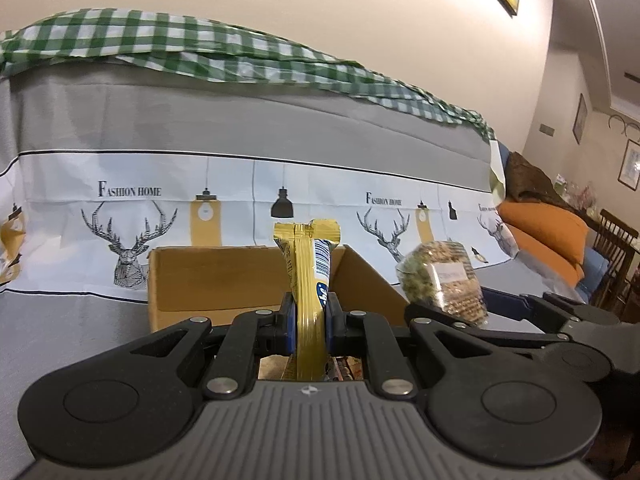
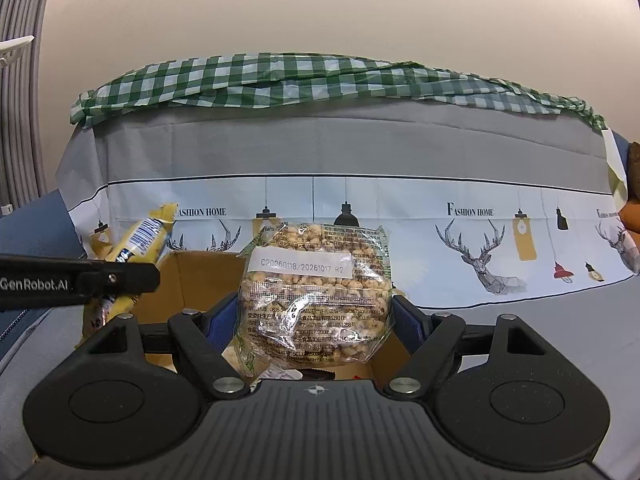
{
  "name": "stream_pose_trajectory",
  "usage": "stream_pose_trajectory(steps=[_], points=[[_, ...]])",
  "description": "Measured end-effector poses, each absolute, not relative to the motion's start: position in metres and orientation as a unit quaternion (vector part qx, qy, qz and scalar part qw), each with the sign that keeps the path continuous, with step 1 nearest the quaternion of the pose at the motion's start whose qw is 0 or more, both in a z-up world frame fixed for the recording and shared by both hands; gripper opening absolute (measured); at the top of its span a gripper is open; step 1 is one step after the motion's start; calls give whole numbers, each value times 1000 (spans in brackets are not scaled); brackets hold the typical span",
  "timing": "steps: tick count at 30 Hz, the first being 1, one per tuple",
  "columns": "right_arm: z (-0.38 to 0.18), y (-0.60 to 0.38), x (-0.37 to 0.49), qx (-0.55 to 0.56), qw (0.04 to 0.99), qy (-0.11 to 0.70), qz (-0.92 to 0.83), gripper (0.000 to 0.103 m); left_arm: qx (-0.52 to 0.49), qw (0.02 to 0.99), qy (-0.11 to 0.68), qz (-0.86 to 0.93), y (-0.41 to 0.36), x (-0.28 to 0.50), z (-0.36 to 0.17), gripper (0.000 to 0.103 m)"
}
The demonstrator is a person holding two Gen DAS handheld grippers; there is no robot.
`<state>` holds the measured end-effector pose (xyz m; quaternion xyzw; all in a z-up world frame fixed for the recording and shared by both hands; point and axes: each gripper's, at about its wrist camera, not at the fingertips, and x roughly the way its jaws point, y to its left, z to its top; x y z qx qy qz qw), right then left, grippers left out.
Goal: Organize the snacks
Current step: 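Lift and carry the wafer bar and peanut pack over the box with both grippers, then open both grippers to drop the wafer bar and peanut pack into the box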
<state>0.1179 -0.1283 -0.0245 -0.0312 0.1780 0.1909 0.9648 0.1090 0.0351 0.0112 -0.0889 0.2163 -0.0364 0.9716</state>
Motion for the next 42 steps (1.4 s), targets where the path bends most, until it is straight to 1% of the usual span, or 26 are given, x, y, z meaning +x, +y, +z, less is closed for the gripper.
stream_pose_trajectory(steps=[27, 29, 30, 31, 32, 33, 34, 38, 40, 42], points=[[-26, -124, 121, -34, 964, 183, 191, 80, -87, 971, 216, -48, 27, 112, 11, 15], [-27, -124, 121, -35, 964, 183, 192, 80, -89, 972, 214, -49, 27, 111, 12, 16], [-27, -125, 121, -36, 964, 183, 191, 81, -88, 971, 216, -50, 26, 111, 12, 32], [-29, -124, 122, -39, 963, 187, 188, 83, -87, 970, 221, -49, 26, 112, 12, 61], [-30, -122, 124, -44, 963, 192, 183, 85, -84, 970, 222, -44, 26, 112, 11, 70], [-32, -121, 125, -49, 963, 197, 176, 93, -81, 972, 219, -40, 26, 111, 12, 74], [-33, -121, 126, -51, 963, 199, 173, 97, -78, 972, 217, -38, 27, 111, 13, 74], [-34, -123, 126, -44, 962, 202, 175, 101, -83, 972, 217, -31, 36, 108, 13, 79], [-33, -123, 124, -45, 964, 198, 169, 102, -80, 973, 217, -24, 40, 105, 13, 86], [-32, -124, 121, -41, 967, 193, 163, 102, -72, 973, 217, -17, 42, 101, 12, 88]])
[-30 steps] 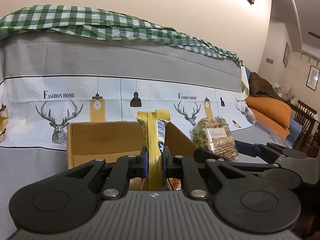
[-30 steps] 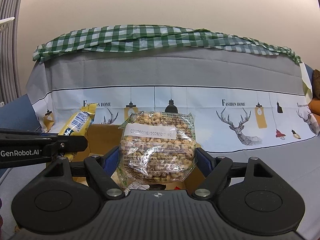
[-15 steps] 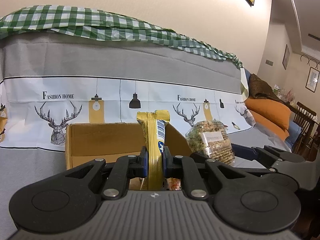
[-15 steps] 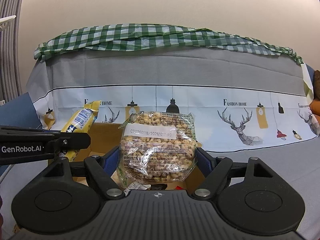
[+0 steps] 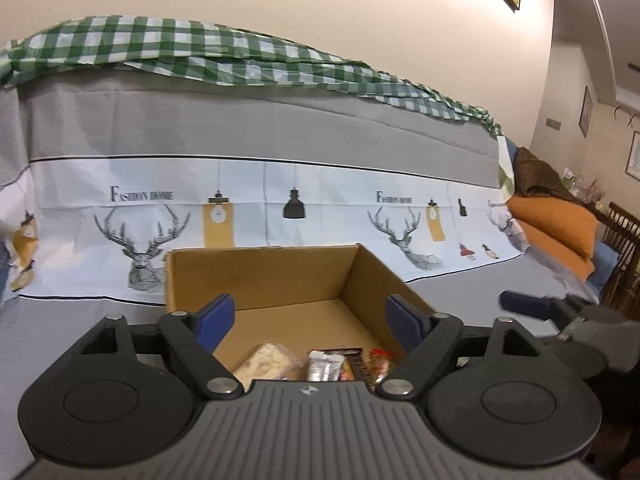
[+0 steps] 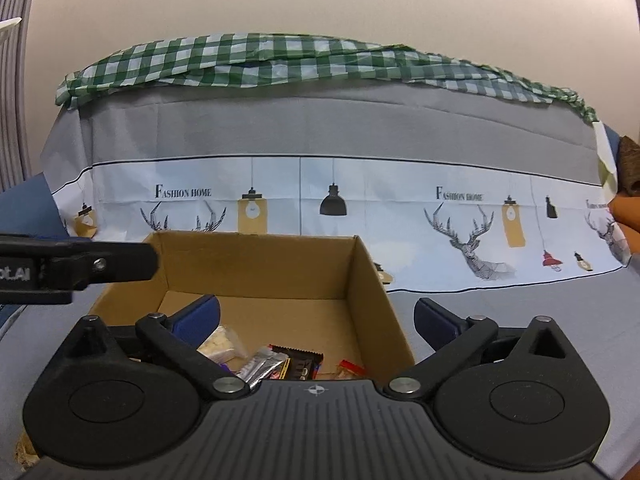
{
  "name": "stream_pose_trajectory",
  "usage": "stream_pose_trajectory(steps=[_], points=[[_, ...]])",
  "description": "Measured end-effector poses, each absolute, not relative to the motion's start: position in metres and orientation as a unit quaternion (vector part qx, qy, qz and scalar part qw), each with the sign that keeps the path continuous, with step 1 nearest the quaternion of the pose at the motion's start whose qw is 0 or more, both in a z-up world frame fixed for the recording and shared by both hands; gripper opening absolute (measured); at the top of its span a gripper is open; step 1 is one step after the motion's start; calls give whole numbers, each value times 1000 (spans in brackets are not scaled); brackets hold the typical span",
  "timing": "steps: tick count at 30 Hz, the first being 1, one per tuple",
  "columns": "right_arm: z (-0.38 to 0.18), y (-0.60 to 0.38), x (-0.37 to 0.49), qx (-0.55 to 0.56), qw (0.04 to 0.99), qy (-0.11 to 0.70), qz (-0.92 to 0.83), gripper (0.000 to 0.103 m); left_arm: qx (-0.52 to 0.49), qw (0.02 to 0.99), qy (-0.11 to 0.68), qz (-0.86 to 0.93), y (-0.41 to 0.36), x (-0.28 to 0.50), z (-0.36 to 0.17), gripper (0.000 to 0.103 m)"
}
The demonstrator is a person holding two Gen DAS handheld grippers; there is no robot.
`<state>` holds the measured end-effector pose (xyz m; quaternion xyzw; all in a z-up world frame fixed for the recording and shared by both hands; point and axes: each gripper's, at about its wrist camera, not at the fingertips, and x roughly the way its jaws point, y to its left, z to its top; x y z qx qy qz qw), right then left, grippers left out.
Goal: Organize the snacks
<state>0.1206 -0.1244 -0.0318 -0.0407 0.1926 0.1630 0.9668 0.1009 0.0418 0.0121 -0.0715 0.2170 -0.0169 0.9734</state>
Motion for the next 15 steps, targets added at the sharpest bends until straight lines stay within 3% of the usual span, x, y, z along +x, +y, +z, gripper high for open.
stream_pose_trajectory(steps=[9, 15], points=[[-24, -136, 102, -1, 972, 187, 140, 102, -53, 972, 228, 16, 44, 70, 8, 98], [-19, -154, 78, 22, 969, 201, 139, 102, -56, 967, 246, 20, 35, 44, 6, 98]])
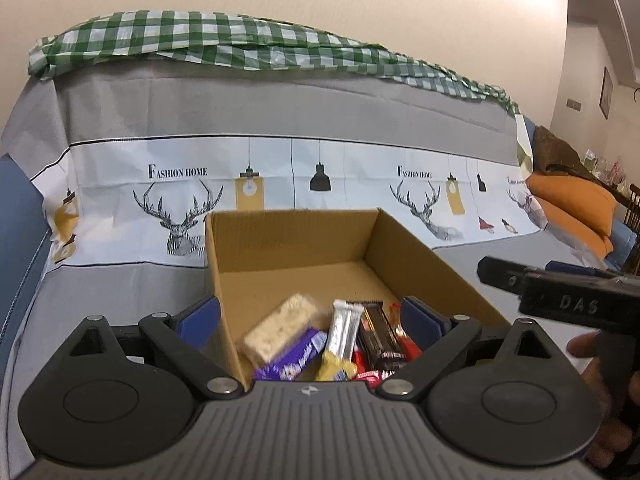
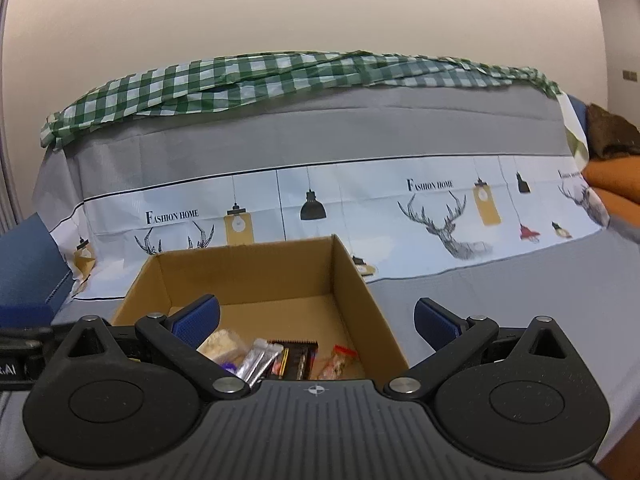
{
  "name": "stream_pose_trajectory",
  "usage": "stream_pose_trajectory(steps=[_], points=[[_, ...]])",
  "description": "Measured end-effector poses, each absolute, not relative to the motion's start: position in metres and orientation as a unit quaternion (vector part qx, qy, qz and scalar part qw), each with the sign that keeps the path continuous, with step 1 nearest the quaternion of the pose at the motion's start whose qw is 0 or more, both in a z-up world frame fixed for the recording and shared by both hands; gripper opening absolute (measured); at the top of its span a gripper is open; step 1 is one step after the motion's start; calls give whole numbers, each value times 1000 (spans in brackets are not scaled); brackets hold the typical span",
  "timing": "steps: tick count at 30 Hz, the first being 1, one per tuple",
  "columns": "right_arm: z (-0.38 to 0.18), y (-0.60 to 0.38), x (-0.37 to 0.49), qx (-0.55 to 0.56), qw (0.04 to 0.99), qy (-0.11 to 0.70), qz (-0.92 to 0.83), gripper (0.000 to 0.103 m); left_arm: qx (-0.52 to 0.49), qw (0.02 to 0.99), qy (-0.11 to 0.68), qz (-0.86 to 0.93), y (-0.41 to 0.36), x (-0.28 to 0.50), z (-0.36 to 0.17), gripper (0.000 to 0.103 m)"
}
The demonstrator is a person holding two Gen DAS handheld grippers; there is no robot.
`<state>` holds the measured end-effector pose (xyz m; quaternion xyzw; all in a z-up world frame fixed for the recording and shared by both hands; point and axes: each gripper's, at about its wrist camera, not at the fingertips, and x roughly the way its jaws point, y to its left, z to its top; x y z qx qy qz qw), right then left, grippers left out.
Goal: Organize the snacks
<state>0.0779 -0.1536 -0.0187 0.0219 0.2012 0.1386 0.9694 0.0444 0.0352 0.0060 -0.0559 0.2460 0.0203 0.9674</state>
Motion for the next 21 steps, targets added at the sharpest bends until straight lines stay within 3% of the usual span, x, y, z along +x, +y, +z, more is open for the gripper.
stream_pose_trajectory(steps=[21], points=[[-49, -180, 19, 63, 956, 239, 155, 102, -82, 963, 247, 64, 20, -9, -7, 102]])
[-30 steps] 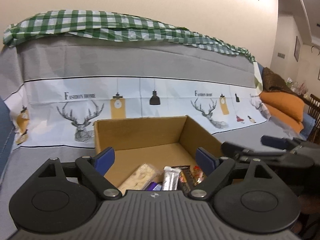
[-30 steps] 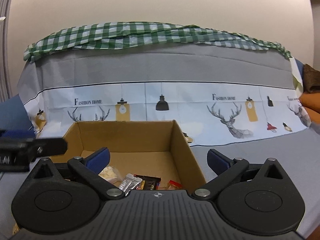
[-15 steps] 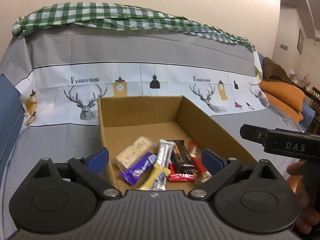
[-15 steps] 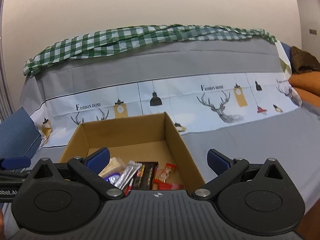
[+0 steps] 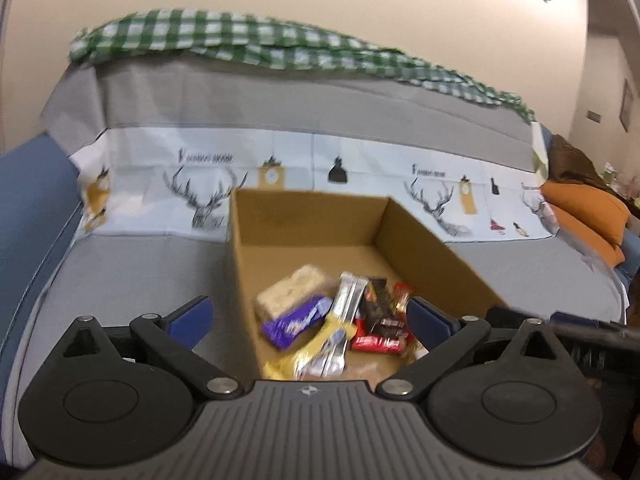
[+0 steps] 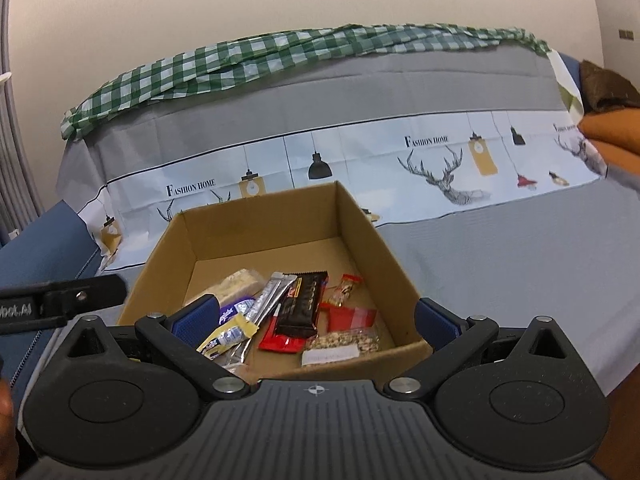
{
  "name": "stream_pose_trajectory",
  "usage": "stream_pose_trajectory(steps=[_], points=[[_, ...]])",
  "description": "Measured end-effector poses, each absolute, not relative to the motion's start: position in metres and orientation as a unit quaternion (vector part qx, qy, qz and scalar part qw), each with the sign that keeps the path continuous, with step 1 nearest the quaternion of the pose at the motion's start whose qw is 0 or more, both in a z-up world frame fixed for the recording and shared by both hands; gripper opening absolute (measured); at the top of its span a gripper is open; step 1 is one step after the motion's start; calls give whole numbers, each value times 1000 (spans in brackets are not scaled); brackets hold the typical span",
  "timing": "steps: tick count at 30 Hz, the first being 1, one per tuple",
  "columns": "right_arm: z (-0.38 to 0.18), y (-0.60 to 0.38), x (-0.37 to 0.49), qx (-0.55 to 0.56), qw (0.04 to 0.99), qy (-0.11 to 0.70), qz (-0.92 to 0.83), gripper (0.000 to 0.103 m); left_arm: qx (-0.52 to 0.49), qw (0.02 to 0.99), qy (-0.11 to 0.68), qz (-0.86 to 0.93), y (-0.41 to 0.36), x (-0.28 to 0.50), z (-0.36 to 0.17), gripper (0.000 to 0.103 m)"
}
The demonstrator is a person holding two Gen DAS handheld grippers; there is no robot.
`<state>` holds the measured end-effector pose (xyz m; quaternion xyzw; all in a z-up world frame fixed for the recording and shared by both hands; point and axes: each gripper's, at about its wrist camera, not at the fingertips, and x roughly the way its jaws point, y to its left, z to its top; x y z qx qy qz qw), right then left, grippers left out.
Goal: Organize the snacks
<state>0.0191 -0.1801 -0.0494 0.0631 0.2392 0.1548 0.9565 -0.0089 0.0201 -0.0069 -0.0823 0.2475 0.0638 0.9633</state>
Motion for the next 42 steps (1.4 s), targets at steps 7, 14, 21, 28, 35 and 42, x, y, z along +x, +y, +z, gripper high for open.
stream_pose_trajectory(steps=[7, 14, 21, 28, 35, 42], points=[[-56, -170, 27, 45, 957, 242, 154, 102, -107, 956, 264, 66, 31, -6, -8, 102], [-60, -164, 34, 35, 955, 248, 156, 102, -99, 948, 293, 69, 26, 9, -18, 103], [-63, -157, 34, 15, 956, 244, 164, 102, -89, 947, 301, 63, 20, 13, -22, 103], [-63, -157, 37, 19, 954, 249, 165, 102, -86, 948, 297, 73, 19, 14, -21, 103], [-64, -157, 37, 19, 955, 249, 162, 102, -82, 949, 296, 70, 17, 14, -22, 103], [-64, -157, 37, 19, 955, 249, 162, 102, -78, 950, 295, 69, 16, 14, -22, 103]])
